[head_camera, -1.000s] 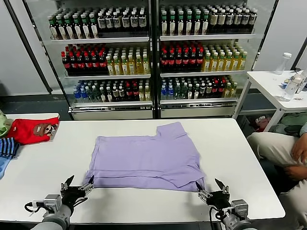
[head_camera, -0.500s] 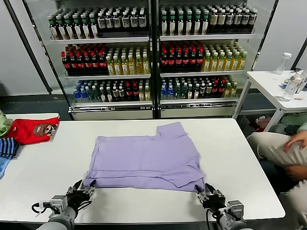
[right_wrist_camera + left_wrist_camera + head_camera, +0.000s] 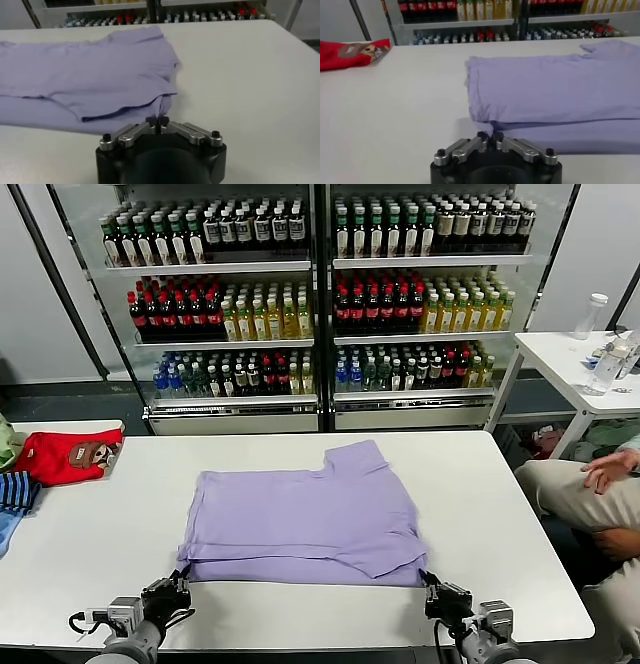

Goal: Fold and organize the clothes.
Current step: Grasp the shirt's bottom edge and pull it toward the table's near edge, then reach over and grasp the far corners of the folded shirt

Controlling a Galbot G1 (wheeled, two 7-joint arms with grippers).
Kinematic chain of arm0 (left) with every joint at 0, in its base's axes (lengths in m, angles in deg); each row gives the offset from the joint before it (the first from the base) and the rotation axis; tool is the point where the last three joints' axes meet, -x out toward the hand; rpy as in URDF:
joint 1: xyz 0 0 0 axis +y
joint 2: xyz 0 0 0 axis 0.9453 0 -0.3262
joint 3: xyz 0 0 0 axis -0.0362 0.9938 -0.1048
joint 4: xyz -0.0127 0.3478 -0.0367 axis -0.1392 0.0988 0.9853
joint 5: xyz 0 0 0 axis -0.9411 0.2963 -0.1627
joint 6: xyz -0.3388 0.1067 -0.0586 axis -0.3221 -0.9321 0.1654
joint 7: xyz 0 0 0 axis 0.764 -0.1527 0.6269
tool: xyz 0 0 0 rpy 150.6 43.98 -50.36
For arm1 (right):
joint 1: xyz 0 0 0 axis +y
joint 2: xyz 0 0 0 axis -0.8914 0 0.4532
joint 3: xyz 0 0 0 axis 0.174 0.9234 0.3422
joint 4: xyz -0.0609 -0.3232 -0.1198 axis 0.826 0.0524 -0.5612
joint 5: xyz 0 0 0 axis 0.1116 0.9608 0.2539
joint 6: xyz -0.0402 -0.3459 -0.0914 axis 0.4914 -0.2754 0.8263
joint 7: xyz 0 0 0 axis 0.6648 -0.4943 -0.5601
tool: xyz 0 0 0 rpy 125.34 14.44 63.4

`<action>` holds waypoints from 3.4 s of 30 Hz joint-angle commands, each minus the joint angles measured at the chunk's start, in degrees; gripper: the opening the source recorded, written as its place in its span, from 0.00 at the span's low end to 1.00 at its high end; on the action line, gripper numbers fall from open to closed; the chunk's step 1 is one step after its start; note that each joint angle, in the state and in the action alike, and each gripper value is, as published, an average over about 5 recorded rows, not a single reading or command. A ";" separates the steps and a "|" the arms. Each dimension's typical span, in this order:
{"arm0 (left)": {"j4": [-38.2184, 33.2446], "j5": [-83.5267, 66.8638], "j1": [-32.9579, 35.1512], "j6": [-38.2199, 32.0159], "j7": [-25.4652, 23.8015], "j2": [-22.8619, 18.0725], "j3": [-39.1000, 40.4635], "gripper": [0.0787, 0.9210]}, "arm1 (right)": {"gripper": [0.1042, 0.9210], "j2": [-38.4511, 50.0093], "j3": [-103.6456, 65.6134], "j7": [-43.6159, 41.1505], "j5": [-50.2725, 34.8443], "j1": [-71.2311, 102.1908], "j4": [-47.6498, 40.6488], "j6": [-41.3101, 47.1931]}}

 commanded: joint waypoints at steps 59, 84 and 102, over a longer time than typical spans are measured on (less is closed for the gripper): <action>34.79 0.06 -39.35 3.76 -19.32 8.70 8.04 0.88 | 0.88 -27.12 20.34 0.38 9.57 -65.86 -62.44 4.66; 36.22 0.59 -38.60 3.37 -23.96 7.39 7.69 0.80 | 0.72 -27.20 19.57 4.85 5.39 -63.35 -60.60 5.23; 32.88 -2.33 -36.58 0.41 -23.04 7.16 7.07 0.18 | 0.08 -24.49 19.19 1.52 5.97 -60.22 -51.96 0.46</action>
